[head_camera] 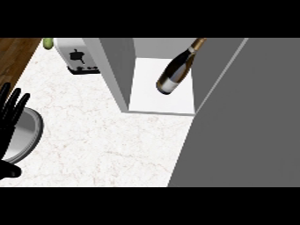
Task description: Pick up the wine, place it into the cabinet and close the cabinet
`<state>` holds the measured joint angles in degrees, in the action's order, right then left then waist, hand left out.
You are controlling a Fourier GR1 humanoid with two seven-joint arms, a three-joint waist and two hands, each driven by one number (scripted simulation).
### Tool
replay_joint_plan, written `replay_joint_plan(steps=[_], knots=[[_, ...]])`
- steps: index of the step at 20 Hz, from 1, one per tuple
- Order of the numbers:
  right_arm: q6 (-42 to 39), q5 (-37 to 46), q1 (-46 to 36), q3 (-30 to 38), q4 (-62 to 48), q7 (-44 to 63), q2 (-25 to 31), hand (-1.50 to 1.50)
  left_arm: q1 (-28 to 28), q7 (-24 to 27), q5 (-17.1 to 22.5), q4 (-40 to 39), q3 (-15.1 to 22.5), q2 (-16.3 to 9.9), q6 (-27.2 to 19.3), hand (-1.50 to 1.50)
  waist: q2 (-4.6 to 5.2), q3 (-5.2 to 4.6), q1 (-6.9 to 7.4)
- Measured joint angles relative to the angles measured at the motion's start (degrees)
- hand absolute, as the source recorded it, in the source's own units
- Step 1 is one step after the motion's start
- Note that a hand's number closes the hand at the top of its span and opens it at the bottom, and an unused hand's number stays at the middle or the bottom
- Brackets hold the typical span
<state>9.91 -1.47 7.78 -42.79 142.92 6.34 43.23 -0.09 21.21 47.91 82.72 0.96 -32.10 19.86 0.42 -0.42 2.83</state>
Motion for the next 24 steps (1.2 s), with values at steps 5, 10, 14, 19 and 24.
replay_joint_plan(steps=[5,10,14,19,24], knots=[[-0.2,-0.7,-5.2,2.8,-0.9,4.5,-4.6,1.5,-0.2,-0.4,0.7,-1.3,-0.7,-1.0,2.0,-1.5,0.24,-0.13,1.06],[1.3,-3.3,-14.8,2.2,-4.1,12.0,-13.4,1.5,-1.6,-0.9,0.8,-2.3,-0.6,-0.9,2.7,-1.5,0.28,-0.14,1.55],[3.7,-4.8,-26.4,1.1,-11.3,18.8,-24.0,1.5,-2.0,-1.1,0.7,-2.9,-0.8,-0.8,2.8,-1.5,0.16,-0.06,1.54],[6.9,-5.5,-42.9,3.6,-24.6,25.9,-36.2,1.5,-0.9,-1.1,1.5,-2.9,-1.5,-0.8,3.9,-1.5,-0.19,0.22,0.68],[10.9,-10.1,-57.2,8.1,-38.5,26.4,-41.1,1.5,0.1,-0.7,0.9,-2.8,-2.4,-0.6,4.2,-1.5,-0.3,0.43,-0.2]])
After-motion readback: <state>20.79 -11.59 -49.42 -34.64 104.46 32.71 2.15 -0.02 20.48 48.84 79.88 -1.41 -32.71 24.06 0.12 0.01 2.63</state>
